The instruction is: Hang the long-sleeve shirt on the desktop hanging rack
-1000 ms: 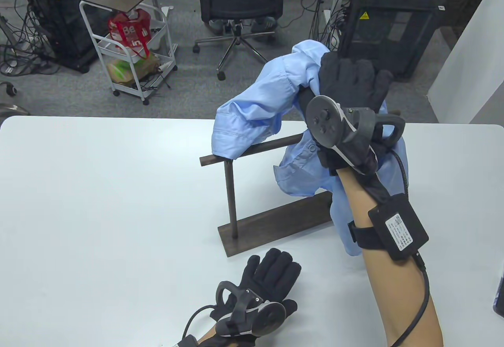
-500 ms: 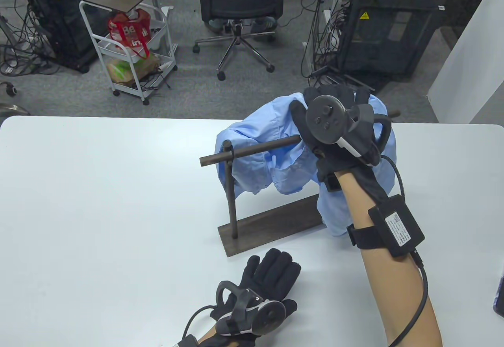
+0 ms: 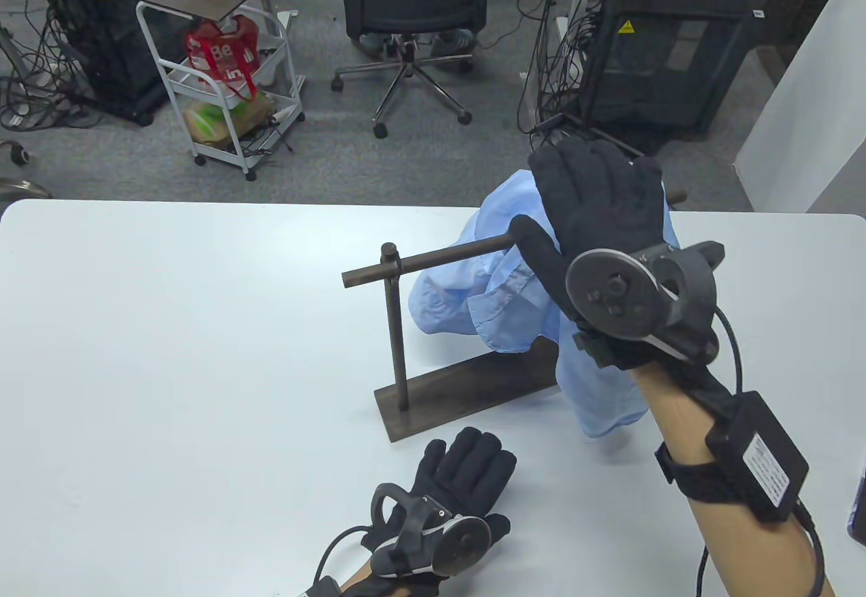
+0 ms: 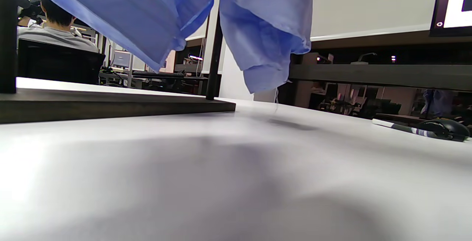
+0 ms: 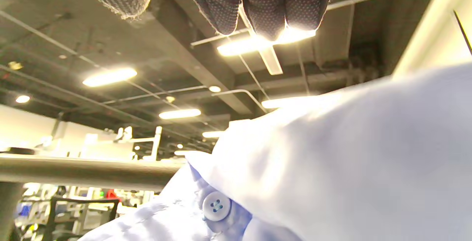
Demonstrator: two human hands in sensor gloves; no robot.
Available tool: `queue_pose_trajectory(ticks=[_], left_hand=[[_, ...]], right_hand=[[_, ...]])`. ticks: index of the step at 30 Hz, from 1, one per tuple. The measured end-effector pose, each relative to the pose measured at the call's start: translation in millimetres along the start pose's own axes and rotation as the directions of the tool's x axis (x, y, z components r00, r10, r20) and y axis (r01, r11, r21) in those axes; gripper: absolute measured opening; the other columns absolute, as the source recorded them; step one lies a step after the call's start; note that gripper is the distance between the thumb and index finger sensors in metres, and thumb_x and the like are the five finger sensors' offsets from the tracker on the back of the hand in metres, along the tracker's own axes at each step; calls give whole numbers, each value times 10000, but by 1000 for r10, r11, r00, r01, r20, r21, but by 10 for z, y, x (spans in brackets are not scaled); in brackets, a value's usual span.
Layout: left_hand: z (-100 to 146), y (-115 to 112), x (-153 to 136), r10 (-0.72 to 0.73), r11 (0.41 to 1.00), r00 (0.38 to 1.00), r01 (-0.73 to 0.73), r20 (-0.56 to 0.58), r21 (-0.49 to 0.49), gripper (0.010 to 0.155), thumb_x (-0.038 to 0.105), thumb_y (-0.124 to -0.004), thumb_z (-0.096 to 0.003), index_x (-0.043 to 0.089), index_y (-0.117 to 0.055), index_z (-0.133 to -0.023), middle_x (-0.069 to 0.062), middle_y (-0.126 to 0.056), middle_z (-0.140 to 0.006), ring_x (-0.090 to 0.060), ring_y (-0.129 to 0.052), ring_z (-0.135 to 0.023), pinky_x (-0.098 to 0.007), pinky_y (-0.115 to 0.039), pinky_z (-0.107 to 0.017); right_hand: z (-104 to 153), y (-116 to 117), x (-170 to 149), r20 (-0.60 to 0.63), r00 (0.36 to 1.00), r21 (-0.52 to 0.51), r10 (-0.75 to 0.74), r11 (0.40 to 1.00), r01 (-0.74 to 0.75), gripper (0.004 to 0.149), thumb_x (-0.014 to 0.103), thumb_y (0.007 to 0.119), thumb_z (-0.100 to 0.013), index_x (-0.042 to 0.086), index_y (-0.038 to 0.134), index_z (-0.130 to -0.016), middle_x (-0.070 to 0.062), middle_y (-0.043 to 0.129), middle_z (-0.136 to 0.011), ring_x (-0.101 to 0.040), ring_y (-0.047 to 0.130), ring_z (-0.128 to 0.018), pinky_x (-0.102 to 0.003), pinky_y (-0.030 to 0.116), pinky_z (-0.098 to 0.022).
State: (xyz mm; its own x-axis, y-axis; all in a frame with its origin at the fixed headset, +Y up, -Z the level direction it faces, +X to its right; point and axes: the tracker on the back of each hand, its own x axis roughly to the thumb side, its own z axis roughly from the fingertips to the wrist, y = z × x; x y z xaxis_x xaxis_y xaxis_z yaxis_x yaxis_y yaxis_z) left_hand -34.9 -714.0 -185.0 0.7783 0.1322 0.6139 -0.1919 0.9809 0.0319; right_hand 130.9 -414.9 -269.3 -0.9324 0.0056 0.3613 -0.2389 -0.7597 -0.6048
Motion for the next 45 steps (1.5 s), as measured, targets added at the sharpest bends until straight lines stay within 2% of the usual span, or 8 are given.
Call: queue_pose_trajectory(ticks=[4,8,15,22,27,34,40,45], left_hand=[[-1,-3,0,1,1000,1000,-1,-2,4,815,602,-628,-429,259,-342,-1111,-25,-331,-1184,-324,-356,-1132,-645,-471,-773],[-2,6,-9,3,1000,1000,-3,-4,14,815,602,-628,-429,262,-338,-1110,-23,-327,-1184,-322,-352,-1134,-645,-469,-774],[-4,57,-48,10,998,1000,-9,-17,55,819,604,-626,-429,260,-331,-1111,-23,-320,-1185,-323,-348,-1135,-647,-464,-774],[-20,84,-77,24,996,999,-21,-30,87,825,609,-624,-429,257,-327,-1113,-26,-317,-1186,-324,-346,-1135,-649,-464,-774],[-24,89,-95,30,995,999,-27,-34,95,827,611,-622,-428,258,-322,-1113,-25,-315,-1186,-325,-345,-1135,-649,-462,-774],[-30,86,-108,25,995,999,-22,-39,96,828,612,-622,-429,257,-320,-1113,-25,-312,-1186,-326,-342,-1135,-650,-460,-774],[-30,76,-103,26,996,999,-23,-31,88,831,615,-621,-428,256,-318,-1113,-26,-313,-1186,-326,-342,-1134,-651,-461,-773],[-34,68,-84,22,996,999,-20,-23,86,836,620,-617,-428,254,-310,-1115,-28,-307,-1187,-328,-336,-1135,-652,-456,-774]], right_hand=[[402,-139,31,76,997,-15,33,999,-32,719,542,669,-554,160,511,-1142,-214,557,-1198,-505,534,-1078,-743,420,-734],[825,-113,-3,139,990,18,16,1000,-19,784,555,672,-545,153,400,-1160,-220,451,-1230,-522,476,-1096,-743,415,-736],[1660,355,-164,164,983,161,-86,985,59,839,566,687,-534,137,331,-1161,-219,306,-1244,-541,361,-1114,-746,379,-738],[2276,848,-145,144,969,296,-201,943,151,840,563,683,-536,131,318,-1157,-230,278,-1239,-549,331,-1111,-752,357,-731],[2511,1135,-127,147,968,336,-205,930,146,835,563,676,-537,129,323,-1157,-236,279,-1237,-554,322,-1107,-751,351,-730],[2672,1453,-220,101,960,376,-263,903,208,829,562,664,-541,131,315,-1157,-236,273,-1234,-550,309,-1105,-749,342,-728],[2822,1564,-284,69,945,404,-319,875,266,814,556,659,-542,129,329,-1152,-246,290,-1226,-548,311,-1098,-749,334,-721],[2885,1593,-303,79,949,412,-307,876,249,814,561,653,-536,133,324,-1145,-267,291,-1216,-549,319,-1093,-745,340,-718]])
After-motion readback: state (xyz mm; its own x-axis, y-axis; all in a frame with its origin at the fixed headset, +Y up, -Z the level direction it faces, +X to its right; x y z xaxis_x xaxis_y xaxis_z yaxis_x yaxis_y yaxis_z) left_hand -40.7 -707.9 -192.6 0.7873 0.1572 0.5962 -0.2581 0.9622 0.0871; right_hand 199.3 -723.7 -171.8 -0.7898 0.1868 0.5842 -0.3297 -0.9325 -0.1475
